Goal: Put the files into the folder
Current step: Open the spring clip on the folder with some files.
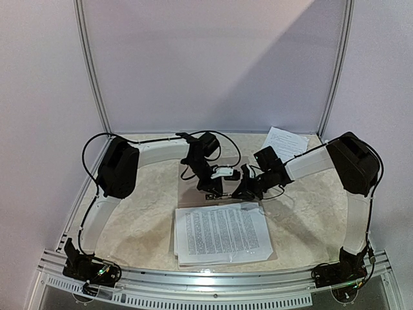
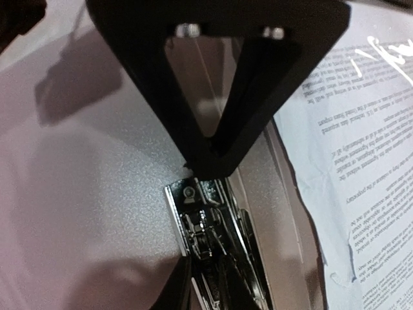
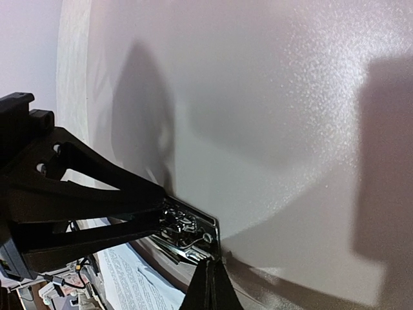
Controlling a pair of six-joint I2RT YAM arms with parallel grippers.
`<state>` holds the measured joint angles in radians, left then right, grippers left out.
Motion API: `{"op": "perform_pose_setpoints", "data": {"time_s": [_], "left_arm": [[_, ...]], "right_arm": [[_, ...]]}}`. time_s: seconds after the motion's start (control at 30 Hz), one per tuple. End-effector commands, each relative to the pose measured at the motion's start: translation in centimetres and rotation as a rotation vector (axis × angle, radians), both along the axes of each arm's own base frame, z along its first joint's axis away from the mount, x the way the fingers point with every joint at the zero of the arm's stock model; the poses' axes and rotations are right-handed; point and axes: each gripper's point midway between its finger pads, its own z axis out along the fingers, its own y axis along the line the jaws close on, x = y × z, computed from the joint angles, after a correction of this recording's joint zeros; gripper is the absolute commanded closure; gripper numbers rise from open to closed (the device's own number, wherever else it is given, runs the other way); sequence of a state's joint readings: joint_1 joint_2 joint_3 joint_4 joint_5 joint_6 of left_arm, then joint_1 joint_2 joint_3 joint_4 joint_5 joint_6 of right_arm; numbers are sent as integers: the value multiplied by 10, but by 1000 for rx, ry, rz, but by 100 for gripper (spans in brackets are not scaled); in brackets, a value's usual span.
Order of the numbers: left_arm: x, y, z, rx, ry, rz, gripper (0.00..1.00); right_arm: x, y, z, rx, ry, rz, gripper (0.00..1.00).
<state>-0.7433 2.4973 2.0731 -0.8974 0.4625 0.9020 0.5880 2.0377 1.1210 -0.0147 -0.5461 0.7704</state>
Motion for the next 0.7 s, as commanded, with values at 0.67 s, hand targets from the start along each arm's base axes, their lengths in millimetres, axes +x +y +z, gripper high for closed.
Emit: {"op": "perform_pose_setpoints", "data": {"time_s": [0.67], "left_arm": [[7,34,-34,152,45,111,78]], "right_arm": [[-4,15,35,61,-88,13,94]]}}
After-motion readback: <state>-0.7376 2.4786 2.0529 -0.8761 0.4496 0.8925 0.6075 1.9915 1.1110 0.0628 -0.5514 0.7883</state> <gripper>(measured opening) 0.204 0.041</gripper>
